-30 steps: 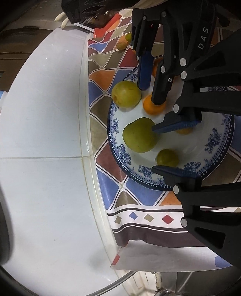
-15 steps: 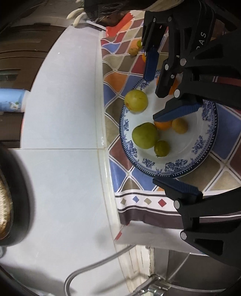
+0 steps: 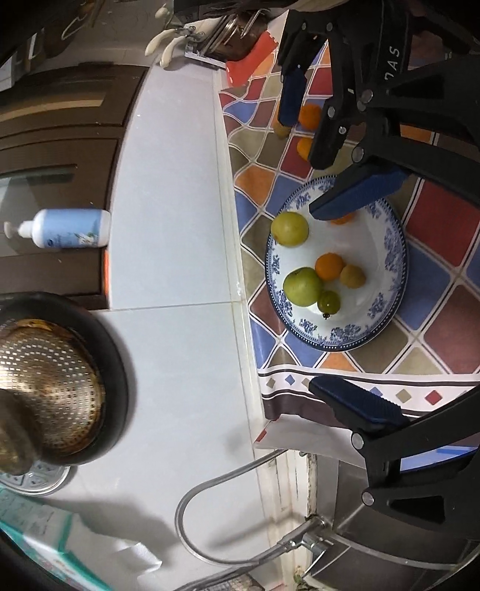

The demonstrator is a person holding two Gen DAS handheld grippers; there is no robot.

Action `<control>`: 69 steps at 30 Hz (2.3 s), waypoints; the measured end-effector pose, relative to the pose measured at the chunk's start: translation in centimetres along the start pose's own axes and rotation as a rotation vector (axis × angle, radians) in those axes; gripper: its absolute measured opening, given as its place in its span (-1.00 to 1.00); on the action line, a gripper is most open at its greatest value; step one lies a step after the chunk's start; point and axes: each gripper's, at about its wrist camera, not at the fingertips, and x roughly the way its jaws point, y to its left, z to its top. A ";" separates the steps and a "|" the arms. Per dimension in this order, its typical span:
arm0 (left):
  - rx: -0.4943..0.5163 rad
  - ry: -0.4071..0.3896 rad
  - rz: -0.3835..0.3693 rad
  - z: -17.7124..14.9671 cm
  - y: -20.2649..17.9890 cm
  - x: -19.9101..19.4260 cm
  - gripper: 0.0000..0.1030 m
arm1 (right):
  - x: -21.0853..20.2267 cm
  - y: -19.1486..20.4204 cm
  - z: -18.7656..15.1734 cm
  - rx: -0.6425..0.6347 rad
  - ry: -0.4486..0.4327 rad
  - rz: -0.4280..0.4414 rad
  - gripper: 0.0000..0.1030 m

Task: Organize fruits
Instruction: 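Withdraw both open tools from the plate toward the loose oranges, then grasp a medium orange with the left tool while the right tool grasps a large orange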

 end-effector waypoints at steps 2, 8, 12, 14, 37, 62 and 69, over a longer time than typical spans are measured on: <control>0.000 -0.014 0.001 -0.1 -0.6 -1.0 0.76 | -1.2 -0.3 -0.3 0.004 -0.010 -0.017 0.40; 0.010 -0.047 0.005 -0.5 -2.3 -3.3 0.92 | -4.4 -1.1 -1.4 0.016 -0.049 -0.051 0.46; 0.017 -0.068 0.000 -0.6 -3.6 -4.5 0.97 | -6.1 -1.9 -2.1 0.031 -0.067 -0.073 0.47; 0.024 -0.082 0.000 -0.7 -4.2 -5.0 0.98 | -6.8 -2.3 -2.5 0.037 -0.072 -0.081 0.47; 0.084 -0.130 -0.003 -0.7 -12.1 -5.4 1.00 | -11.1 -8.7 -3.9 0.024 -0.092 -0.128 0.47; 0.293 0.039 -0.179 0.2 -15.1 5.5 0.42 | -3.7 -12.9 -4.6 0.012 0.047 -0.118 0.31; 0.334 0.139 -0.276 0.3 -15.9 9.2 0.22 | -0.6 -13.8 -5.3 0.038 0.115 -0.101 0.15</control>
